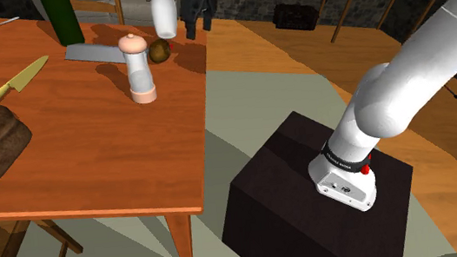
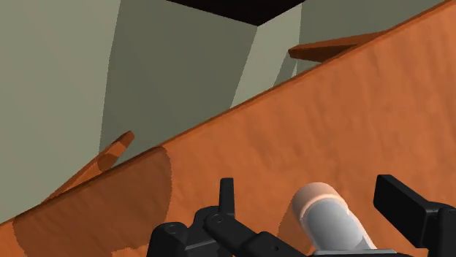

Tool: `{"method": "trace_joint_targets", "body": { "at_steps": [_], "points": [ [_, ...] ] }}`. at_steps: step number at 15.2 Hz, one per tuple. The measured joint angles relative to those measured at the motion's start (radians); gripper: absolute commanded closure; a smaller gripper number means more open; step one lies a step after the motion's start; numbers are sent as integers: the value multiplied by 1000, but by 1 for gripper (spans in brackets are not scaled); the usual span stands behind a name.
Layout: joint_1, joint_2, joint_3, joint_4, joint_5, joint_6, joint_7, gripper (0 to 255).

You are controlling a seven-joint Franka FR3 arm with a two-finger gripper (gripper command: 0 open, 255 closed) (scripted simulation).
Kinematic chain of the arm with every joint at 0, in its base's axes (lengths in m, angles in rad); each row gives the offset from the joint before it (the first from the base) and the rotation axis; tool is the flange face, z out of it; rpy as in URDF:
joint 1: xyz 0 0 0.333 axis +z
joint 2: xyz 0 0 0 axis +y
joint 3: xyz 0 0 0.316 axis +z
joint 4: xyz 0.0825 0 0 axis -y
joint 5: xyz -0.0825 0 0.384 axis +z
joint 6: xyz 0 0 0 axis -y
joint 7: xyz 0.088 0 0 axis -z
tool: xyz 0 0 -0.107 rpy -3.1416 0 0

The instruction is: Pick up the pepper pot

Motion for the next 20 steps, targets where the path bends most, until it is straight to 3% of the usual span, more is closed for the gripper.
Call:
{"method": "trace_joint_targets", "body": {
  "at_steps": [12, 20],
  "points": [
    [94, 378, 119, 445, -148, -16, 118, 0],
    [98, 404, 120, 389, -161, 67, 122, 0]
  ]
}}
